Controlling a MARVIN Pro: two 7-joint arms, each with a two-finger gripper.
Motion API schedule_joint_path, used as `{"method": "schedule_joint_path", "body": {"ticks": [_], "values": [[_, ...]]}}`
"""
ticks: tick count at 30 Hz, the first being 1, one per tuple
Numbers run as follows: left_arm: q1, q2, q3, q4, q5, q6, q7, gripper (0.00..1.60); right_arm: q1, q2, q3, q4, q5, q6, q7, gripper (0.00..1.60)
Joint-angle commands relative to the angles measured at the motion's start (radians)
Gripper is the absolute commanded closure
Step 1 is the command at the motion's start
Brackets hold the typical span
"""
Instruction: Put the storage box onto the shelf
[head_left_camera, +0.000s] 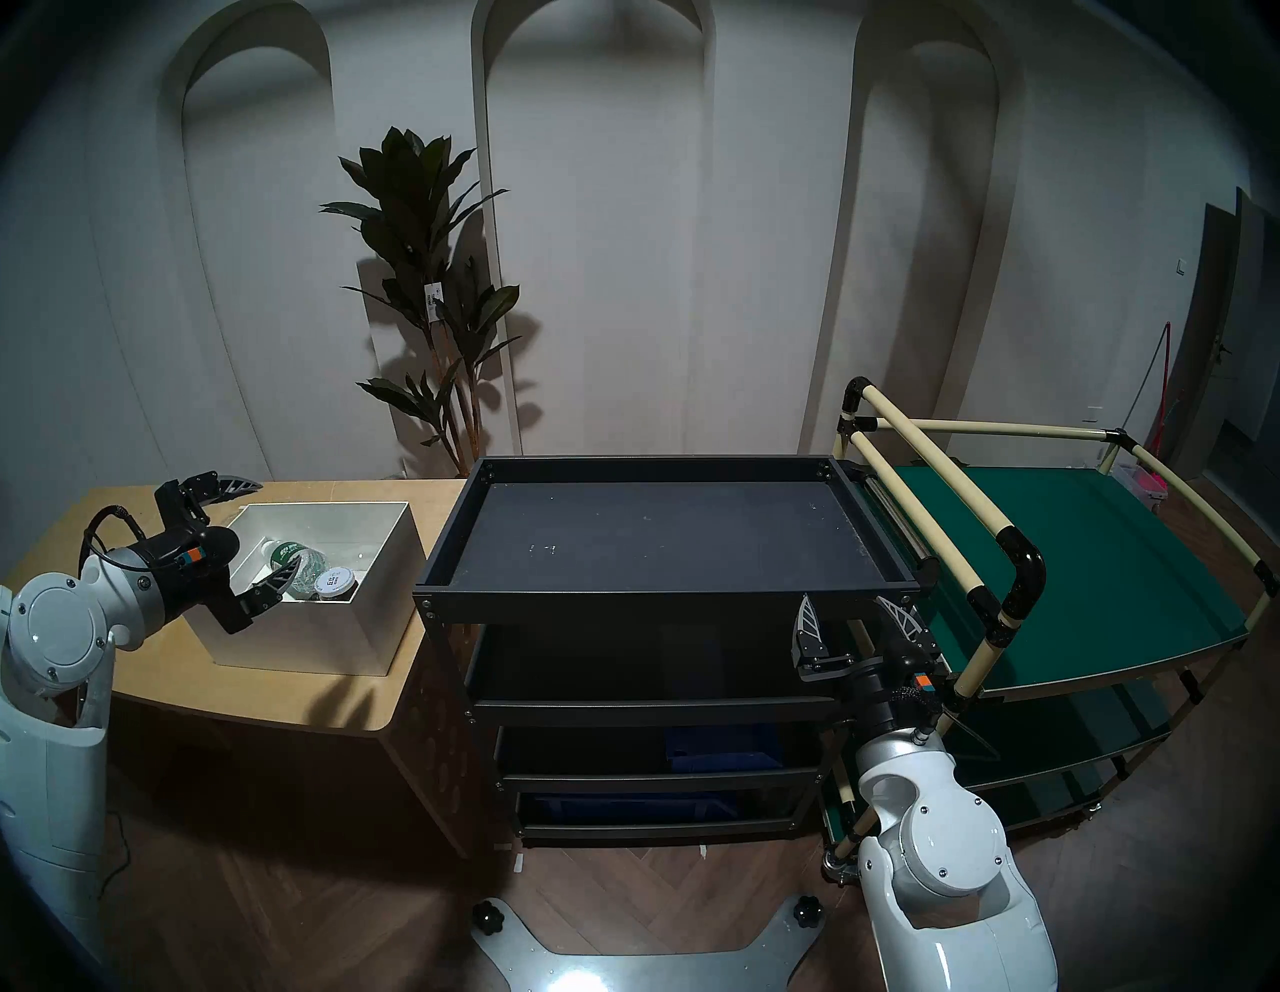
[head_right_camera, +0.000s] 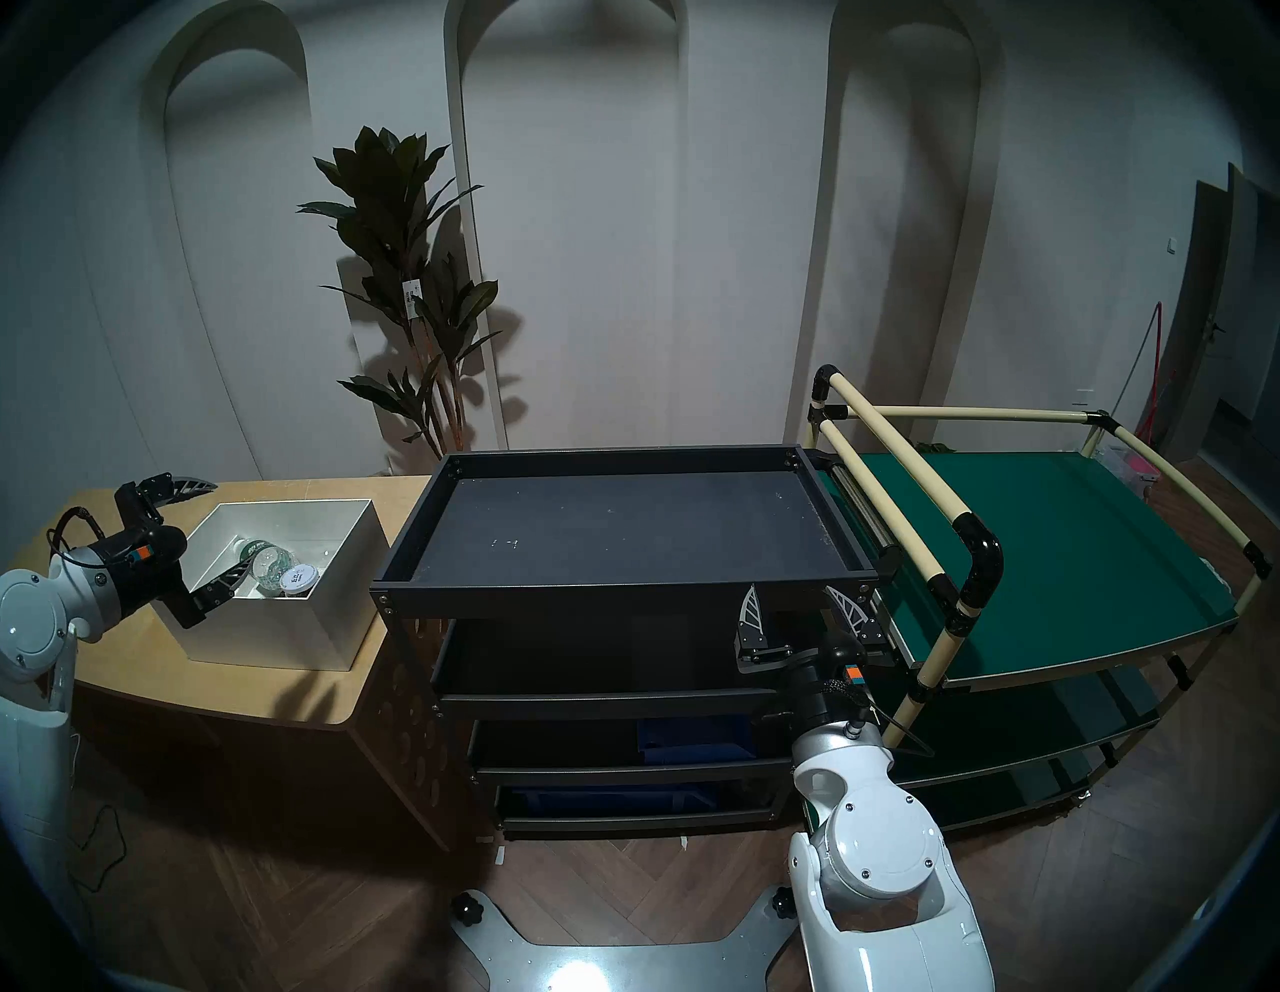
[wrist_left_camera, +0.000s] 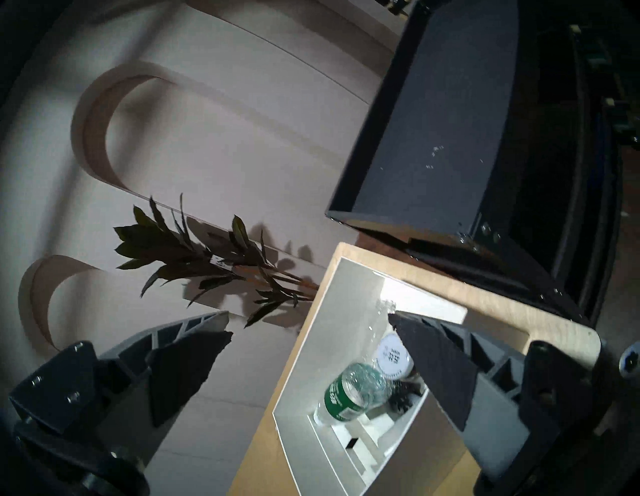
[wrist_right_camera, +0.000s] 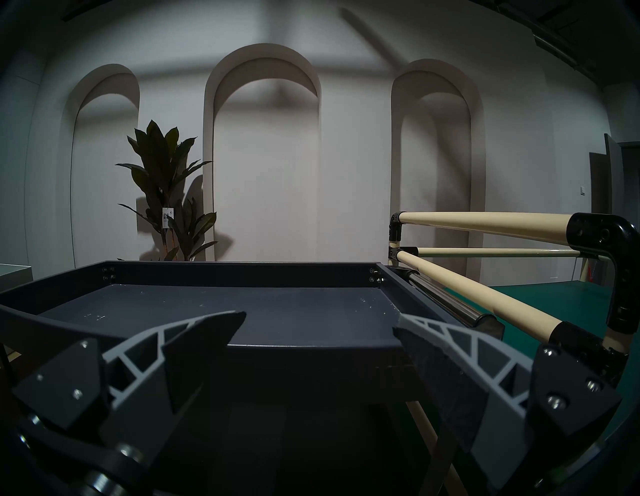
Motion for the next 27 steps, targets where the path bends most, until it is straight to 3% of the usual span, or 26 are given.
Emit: {"method": "schedule_joint_path", "body": {"ticks": [1, 11, 13, 18, 19, 21, 27], "values": [[0.01, 0.115, -0.015, 0.011, 0.029, -0.031, -0.106, 0.0, 0.009, 0.0, 0.0, -0.016, 0.0, -0.005, 0.0, 0.0], [0.031, 0.21, -0.002, 0.008, 0.055, -0.093, -0.305, 0.0, 0.013, 0.0, 0.0, -0.015, 0.0, -0.006, 0.0, 0.0], [0.033, 0.25, 0.0, 0.015, 0.069, -0.115, -0.375, 0.0, 0.014, 0.0, 0.0, -0.015, 0.0, -0.006, 0.0, 0.0], [0.011, 0.279, -0.008, 0.033, 0.102, -0.144, -0.432, 0.0, 0.015, 0.0, 0.0, -0.014, 0.0, -0.007, 0.0, 0.0], [0.0, 0.318, -0.011, 0.047, 0.119, -0.16, -0.459, 0.0, 0.016, 0.0, 0.0, -0.013, 0.0, -0.006, 0.0, 0.0], [-0.011, 0.314, -0.014, 0.048, 0.13, -0.168, -0.465, 0.0, 0.016, 0.0, 0.0, -0.013, 0.0, -0.006, 0.0, 0.0], [-0.042, 0.386, 0.006, 0.08, 0.166, -0.213, -0.519, 0.0, 0.017, 0.0, 0.0, -0.01, 0.0, -0.006, 0.0, 0.0]]}}
